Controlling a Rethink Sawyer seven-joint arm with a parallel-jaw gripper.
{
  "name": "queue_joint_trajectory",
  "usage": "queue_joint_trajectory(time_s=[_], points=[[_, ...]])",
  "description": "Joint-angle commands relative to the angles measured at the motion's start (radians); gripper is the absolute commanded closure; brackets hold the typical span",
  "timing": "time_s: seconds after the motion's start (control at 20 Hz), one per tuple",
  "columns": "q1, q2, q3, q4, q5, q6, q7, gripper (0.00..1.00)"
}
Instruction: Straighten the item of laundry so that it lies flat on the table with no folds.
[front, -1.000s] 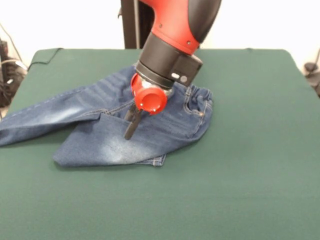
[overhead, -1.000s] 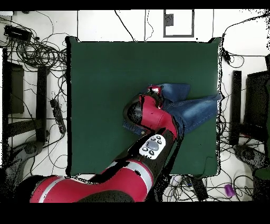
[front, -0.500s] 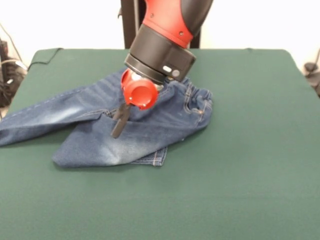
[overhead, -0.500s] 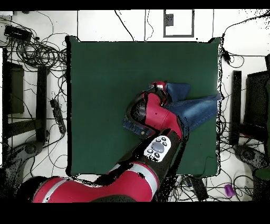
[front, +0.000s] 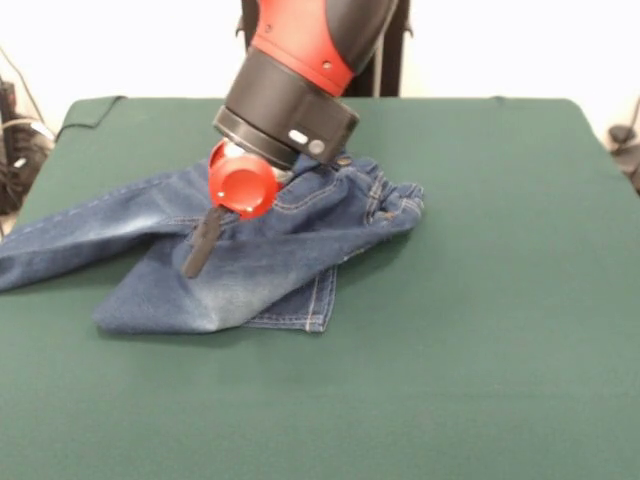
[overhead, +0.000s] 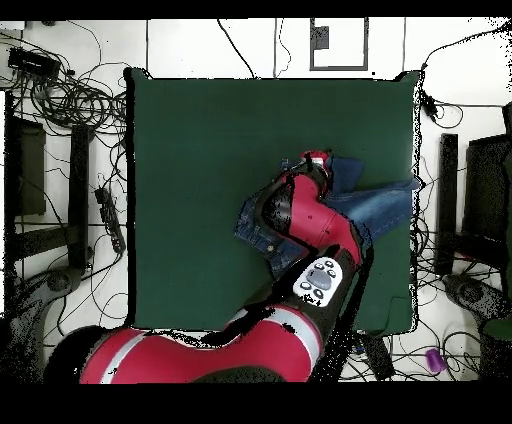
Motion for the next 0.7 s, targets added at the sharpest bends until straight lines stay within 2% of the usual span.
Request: queue_joint_trajectory(time_s=[0.05, 0.3, 0.55, 0.7], points=[[-0.060, 0.009, 0.188, 0.031, -0.050, -0.073, 0.098, 0.00], [-0.086, 0.030, 0.221, -0.003, -0.062, -0.091, 0.084, 0.00], [-0.177, -0.005, 0.316, -0.055, -0.197, -0.037, -0.012, 0.00], [-0.256, -0.052, 0.429, -0.058, -0.321, -0.056, -0.022, 0.00]])
